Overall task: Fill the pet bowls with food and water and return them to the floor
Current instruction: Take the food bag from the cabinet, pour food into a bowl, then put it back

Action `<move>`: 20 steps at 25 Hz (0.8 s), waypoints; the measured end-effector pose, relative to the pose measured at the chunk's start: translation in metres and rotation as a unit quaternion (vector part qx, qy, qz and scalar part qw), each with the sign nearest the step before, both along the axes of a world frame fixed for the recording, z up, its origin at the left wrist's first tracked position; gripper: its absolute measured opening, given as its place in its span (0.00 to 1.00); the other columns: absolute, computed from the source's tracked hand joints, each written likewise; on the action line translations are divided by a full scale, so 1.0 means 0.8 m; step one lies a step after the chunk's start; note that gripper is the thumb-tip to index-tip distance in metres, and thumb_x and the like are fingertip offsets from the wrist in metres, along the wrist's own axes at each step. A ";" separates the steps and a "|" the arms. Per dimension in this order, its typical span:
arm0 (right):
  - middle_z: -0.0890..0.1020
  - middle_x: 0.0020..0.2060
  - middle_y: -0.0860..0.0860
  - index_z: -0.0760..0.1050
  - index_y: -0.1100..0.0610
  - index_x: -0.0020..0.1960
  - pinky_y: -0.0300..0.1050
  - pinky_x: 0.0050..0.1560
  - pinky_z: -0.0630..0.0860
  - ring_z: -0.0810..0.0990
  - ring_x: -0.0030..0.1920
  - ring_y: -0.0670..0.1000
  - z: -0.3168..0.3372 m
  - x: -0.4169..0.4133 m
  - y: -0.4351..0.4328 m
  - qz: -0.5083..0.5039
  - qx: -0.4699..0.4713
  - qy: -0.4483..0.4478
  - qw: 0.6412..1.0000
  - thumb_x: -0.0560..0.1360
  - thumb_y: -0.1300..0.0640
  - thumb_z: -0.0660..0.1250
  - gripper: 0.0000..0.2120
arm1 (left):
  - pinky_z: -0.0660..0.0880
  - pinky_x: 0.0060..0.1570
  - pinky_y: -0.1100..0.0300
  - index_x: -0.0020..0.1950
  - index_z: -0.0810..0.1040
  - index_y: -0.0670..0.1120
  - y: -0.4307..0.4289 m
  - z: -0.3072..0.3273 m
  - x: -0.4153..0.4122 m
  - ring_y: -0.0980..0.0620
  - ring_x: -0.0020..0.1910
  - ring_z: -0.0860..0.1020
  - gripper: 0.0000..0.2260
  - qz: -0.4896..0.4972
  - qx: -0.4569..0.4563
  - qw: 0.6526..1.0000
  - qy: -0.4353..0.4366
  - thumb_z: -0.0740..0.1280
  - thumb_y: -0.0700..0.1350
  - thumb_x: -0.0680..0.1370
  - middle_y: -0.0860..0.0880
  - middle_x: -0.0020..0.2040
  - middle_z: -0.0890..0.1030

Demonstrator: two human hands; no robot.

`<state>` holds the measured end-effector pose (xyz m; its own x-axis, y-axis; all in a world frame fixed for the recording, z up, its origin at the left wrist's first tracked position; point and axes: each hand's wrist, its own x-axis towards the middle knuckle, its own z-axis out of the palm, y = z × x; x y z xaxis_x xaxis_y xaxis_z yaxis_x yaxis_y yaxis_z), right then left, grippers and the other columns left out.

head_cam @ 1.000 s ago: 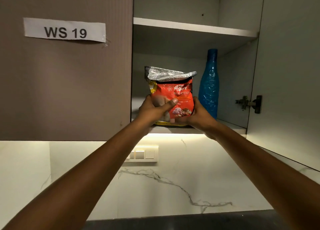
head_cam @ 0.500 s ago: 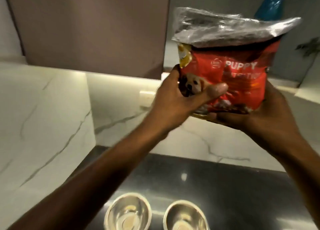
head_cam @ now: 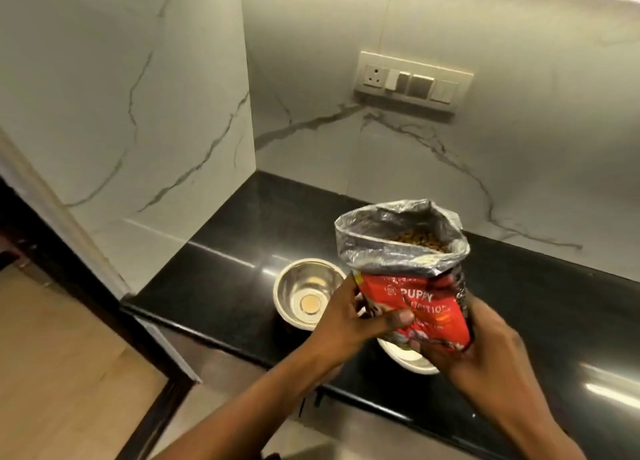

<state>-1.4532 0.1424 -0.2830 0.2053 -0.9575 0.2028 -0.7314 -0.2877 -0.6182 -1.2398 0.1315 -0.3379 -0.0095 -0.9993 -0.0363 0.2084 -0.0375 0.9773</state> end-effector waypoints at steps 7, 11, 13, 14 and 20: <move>0.83 0.67 0.46 0.67 0.49 0.81 0.57 0.62 0.81 0.81 0.66 0.50 -0.044 0.002 0.002 0.029 0.007 0.178 0.984 0.66 0.39 0.80 0.48 | 0.74 0.74 0.38 0.78 0.70 0.44 0.016 -0.080 0.008 0.38 0.73 0.78 0.31 -0.069 0.060 0.984 0.153 0.77 0.34 0.77 0.39 0.72 0.81; 0.82 0.68 0.48 0.67 0.51 0.80 0.61 0.57 0.82 0.81 0.67 0.53 -0.045 0.010 0.006 0.016 0.018 0.250 0.968 0.65 0.40 0.80 0.48 | 0.77 0.71 0.44 0.79 0.69 0.43 0.020 -0.095 0.004 0.40 0.73 0.79 0.30 -0.078 0.106 0.966 0.224 0.74 0.32 0.79 0.39 0.73 0.81; 0.83 0.68 0.49 0.70 0.53 0.79 0.60 0.54 0.82 0.81 0.67 0.54 -0.042 0.011 0.009 0.010 0.025 0.276 0.961 0.65 0.42 0.81 0.47 | 0.78 0.70 0.44 0.79 0.69 0.43 0.021 -0.101 0.001 0.39 0.73 0.79 0.30 -0.079 0.120 0.957 0.251 0.73 0.32 0.79 0.38 0.73 0.80; 0.83 0.68 0.49 0.70 0.53 0.79 0.60 0.53 0.82 0.81 0.67 0.55 -0.041 0.011 0.010 0.007 0.026 0.290 0.957 0.64 0.42 0.82 0.47 | 0.78 0.70 0.44 0.79 0.69 0.43 0.021 -0.103 0.000 0.39 0.73 0.79 0.30 -0.077 0.127 0.953 0.264 0.73 0.32 0.78 0.38 0.73 0.80; 0.83 0.69 0.49 0.73 0.54 0.78 0.58 0.53 0.81 0.82 0.68 0.57 -0.032 0.020 0.011 0.011 0.037 0.357 0.933 0.62 0.42 0.83 0.48 | 0.80 0.66 0.44 0.78 0.70 0.39 0.026 -0.104 -0.007 0.40 0.68 0.82 0.29 -0.074 0.145 0.931 0.327 0.73 0.32 0.77 0.38 0.70 0.82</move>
